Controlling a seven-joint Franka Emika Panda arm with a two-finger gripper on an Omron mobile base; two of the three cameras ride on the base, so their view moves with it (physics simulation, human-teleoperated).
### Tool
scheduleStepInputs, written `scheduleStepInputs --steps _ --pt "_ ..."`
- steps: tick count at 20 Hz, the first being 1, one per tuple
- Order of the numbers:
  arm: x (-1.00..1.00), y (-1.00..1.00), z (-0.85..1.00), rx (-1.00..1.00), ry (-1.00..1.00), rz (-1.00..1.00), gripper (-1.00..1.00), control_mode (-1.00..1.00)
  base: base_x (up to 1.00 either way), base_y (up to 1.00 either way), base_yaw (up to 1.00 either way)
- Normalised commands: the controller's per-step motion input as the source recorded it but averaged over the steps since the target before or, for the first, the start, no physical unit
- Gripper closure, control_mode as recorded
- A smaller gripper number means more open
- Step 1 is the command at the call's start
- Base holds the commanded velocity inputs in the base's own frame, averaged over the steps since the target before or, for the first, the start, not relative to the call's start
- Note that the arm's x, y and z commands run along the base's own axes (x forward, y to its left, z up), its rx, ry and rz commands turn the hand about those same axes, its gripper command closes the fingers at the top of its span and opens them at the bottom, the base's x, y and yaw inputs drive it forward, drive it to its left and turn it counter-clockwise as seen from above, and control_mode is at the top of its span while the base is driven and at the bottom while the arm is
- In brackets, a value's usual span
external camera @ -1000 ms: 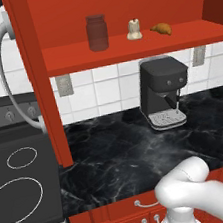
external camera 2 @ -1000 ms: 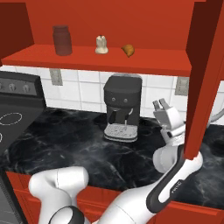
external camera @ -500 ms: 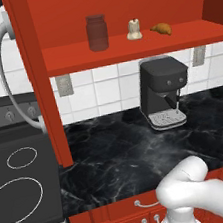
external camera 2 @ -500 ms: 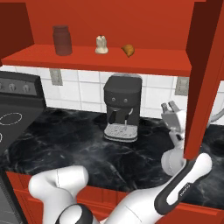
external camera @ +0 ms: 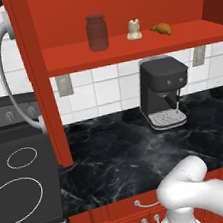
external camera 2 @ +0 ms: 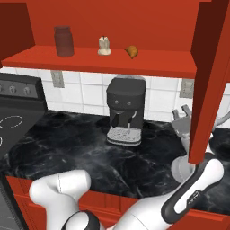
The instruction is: Pick the candle and jar from the dining table and place them in the open cabinet. Close the cabinet after placing the objects.
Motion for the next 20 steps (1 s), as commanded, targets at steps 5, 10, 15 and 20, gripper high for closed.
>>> scheduleStepInputs --steps 5,10,15,20 --pt "0.0 0.0 -0.18 0.04 0.15 0.0 -1.0 -1.0 0.0 0.0 0.0" --pt "0.0 -0.02 -0.04 0.06 0.09 0.0 -1.0 -1.0 0.0 0.0 0.0" --pt "0.0 -0.23 0.01 0.07 0.02 0.0 -1.0 -1.0 0.0 0.0 0.0" --pt "0.0 -0.23 0.01 0.05 0.01 0.0 -1.0 -1.0 0.0 0.0 0.0"
